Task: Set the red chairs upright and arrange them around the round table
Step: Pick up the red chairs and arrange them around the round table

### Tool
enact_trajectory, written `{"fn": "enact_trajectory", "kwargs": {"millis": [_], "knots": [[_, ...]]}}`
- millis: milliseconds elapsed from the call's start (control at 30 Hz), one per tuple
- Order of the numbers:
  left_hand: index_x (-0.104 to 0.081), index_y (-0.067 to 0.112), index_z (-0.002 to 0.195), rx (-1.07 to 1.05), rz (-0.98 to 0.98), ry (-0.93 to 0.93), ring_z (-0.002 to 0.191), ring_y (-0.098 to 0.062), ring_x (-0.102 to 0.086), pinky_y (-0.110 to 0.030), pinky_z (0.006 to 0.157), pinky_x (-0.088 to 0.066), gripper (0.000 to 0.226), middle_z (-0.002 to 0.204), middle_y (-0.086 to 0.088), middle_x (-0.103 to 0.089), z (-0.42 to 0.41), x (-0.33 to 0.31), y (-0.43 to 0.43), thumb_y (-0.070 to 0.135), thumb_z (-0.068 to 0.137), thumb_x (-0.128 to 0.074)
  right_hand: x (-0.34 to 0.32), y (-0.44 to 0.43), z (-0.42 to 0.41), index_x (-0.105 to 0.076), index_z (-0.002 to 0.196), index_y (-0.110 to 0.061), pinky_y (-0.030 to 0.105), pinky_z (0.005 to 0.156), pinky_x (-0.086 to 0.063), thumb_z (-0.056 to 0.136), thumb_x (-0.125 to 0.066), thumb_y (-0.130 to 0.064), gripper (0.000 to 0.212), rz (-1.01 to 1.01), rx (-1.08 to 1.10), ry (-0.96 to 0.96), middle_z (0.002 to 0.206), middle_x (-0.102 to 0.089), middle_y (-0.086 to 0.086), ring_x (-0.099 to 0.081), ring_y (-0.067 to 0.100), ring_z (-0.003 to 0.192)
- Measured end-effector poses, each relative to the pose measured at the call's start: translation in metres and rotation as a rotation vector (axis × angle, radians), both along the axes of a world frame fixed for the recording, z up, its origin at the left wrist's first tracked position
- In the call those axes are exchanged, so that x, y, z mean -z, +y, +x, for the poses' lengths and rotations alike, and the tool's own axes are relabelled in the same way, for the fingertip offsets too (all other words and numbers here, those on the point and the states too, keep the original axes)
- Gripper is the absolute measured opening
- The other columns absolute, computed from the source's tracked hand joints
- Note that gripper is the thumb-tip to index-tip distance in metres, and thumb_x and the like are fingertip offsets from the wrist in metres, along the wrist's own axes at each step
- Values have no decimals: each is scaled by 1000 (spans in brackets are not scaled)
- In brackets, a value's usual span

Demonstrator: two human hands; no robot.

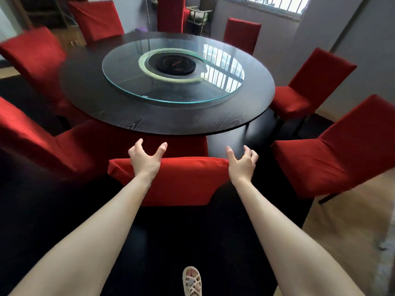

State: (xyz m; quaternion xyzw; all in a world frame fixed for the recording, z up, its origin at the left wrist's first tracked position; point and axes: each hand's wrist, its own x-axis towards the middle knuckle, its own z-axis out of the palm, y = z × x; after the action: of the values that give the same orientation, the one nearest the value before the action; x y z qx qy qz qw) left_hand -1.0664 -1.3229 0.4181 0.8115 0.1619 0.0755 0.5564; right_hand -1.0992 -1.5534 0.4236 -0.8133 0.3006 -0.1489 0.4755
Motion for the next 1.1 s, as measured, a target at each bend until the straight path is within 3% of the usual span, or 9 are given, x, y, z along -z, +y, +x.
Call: {"fn": "enact_trajectory", "kwargs": {"millis": [233,667,767,833,900,967,1100], "knots": [[-36,8,146,180,-61,-134,129,-25,-45,-35,109,-36,81,141,-16,-40,-9,-59,-83,44,83,-73,-66,-65,-34,-44,143,-4,31,113,-26,94,-62,-34,61,-8,72,-188,151,-36,15,-38,27,137],[-42,6,142,492,-165,-320,124,-22,-48,-30,105,-38,72,136,-15,-47,-55,-147,-357,33,84,-75,-149,-300,-128,-44,144,-9,43,111,-35,94,-60,-41,61,-114,256,-406,149,-40,10,-44,24,134],[-44,8,140,559,-205,-355,122,-23,-50,-36,108,-39,70,129,-10,-49,-74,-164,-430,35,83,-75,-167,-366,-154,-44,144,-12,38,108,-39,95,-59,-43,60,-152,290,-438,147,-42,6,-49,22,128],[-45,10,139,590,-231,-383,117,-20,-52,-30,103,-41,70,126,-7,-51,-84,-174,-471,38,83,-75,-177,-402,-170,-44,144,-14,34,104,-41,95,-57,-45,60,-169,307,-457,146,-42,4,-50,20,126],[-42,12,142,621,-256,-387,117,-17,-53,-29,101,-42,75,131,-8,-52,-94,-181,-516,42,82,-75,-187,-441,-189,-43,145,-16,32,102,-42,95,-55,-47,60,-207,303,-466,147,-41,3,-50,19,127],[-42,14,143,666,-278,-397,120,-20,-53,-36,104,-43,76,133,-9,-52,-107,-186,-563,45,81,-74,-196,-482,-210,-42,146,-18,28,100,-40,96,-54,-47,59,-255,326,-467,148,-40,3,-48,18,128],[-43,16,143,738,-285,-401,116,-15,-53,-30,99,-43,76,131,-6,-53,-130,-187,-646,47,81,-74,-205,-558,-240,-40,147,-18,40,108,-39,95,-54,-47,61,-274,402,-470,148,-41,2,-45,17,130]]}}
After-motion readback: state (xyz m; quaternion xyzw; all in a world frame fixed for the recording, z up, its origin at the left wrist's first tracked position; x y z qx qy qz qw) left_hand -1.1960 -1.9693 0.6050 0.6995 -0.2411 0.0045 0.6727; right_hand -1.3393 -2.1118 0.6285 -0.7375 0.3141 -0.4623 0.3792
